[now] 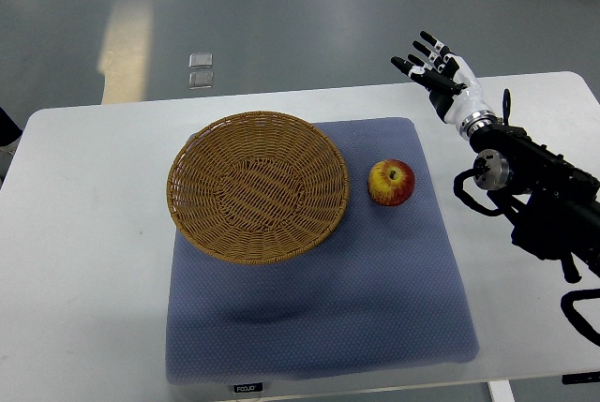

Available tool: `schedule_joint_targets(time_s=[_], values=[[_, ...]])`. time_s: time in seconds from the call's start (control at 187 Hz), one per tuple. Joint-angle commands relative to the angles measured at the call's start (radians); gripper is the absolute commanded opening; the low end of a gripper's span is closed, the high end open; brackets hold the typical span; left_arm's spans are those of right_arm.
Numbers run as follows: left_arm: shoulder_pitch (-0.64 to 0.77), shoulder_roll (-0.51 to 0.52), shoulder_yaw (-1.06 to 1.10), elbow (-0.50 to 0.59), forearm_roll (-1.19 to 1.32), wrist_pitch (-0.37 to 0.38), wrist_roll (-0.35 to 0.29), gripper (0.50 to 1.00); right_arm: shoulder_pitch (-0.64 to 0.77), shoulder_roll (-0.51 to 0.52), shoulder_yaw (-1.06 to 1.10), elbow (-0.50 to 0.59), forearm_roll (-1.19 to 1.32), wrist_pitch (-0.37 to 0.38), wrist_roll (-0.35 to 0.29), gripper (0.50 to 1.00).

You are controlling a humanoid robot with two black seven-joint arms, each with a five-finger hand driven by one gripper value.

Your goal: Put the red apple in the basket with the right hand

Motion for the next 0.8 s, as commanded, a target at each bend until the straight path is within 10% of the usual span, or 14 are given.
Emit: schedule_joint_targets(time_s=[0.0, 0.439, 0.792], values=[[0.000, 0.000, 0.000, -0.001, 0.000, 0.000, 0.001, 1.000, 0.012, -0.013, -0.003, 0.002, 0.001, -0.028, -0.006, 0.924], [0.000, 0.000, 0.000, -0.001, 0.000, 0.000, 0.001, 1.000, 0.090, -0.082, -0.075, 0.036, -0.047, -0.024, -0.006, 0.924], [0.000, 0.000, 0.000, 0.001, 0.000, 0.000, -0.001, 1.000, 0.202, -0.300, -0.351, 0.308, -0.291, 0.066, -0.005, 0.924]])
